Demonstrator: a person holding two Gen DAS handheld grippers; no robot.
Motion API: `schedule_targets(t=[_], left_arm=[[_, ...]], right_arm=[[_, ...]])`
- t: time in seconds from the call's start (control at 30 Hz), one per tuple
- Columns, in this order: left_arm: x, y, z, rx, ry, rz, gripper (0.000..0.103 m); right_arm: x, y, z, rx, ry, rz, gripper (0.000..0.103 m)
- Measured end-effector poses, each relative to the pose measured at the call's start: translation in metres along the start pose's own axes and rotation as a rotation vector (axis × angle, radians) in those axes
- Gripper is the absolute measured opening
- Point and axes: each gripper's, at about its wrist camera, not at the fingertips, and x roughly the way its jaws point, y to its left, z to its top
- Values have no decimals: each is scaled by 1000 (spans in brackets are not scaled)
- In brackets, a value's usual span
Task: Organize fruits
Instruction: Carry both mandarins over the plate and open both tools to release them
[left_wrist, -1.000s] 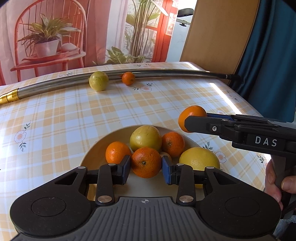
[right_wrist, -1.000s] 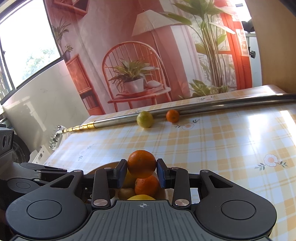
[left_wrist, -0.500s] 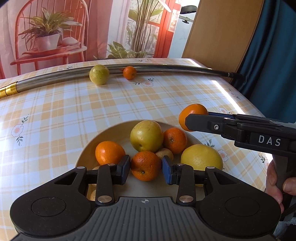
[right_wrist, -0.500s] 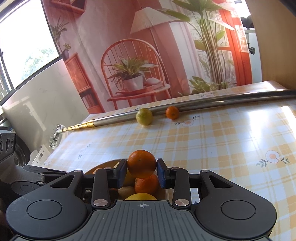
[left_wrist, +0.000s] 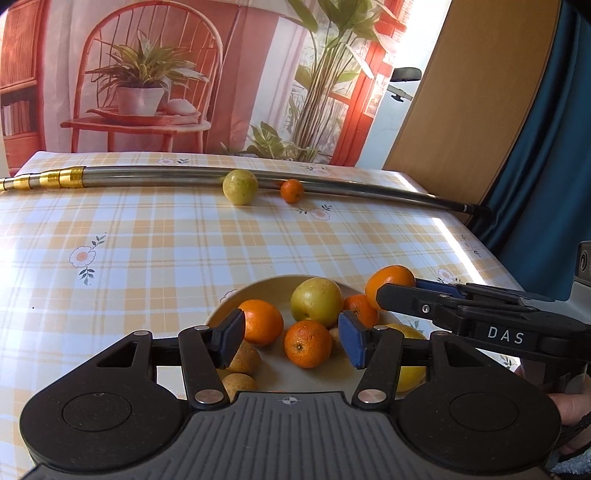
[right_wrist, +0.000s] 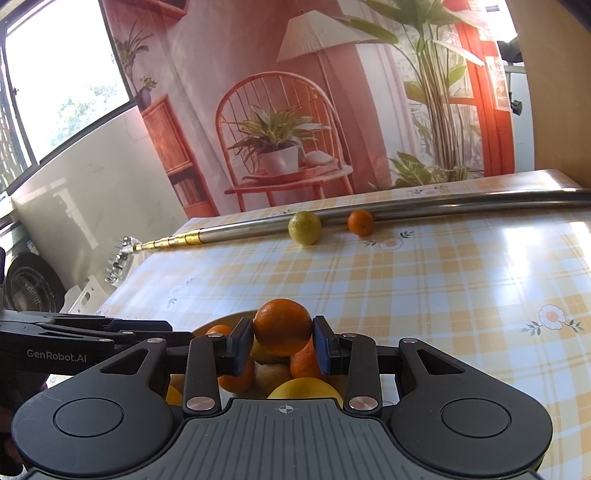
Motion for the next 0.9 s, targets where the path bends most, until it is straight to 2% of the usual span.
schedule_targets(t=[0.3,0.5,0.7,0.9], left_arm=[[-18,-1,-6,-22,-19,38,59],[-29,-2,-8,-17,-48,53,66],[-44,-9,-14,-4,-73,62,72],[-55,-15,-21,6,-91,64,74]], right_arm=[[-11,13,1,-46,5,-28,32],[-25,20,2,-76,14,-26,32],[-35,28,-10,-89,66,-40,32],[-44,28,-28,-39,125,-21,32]])
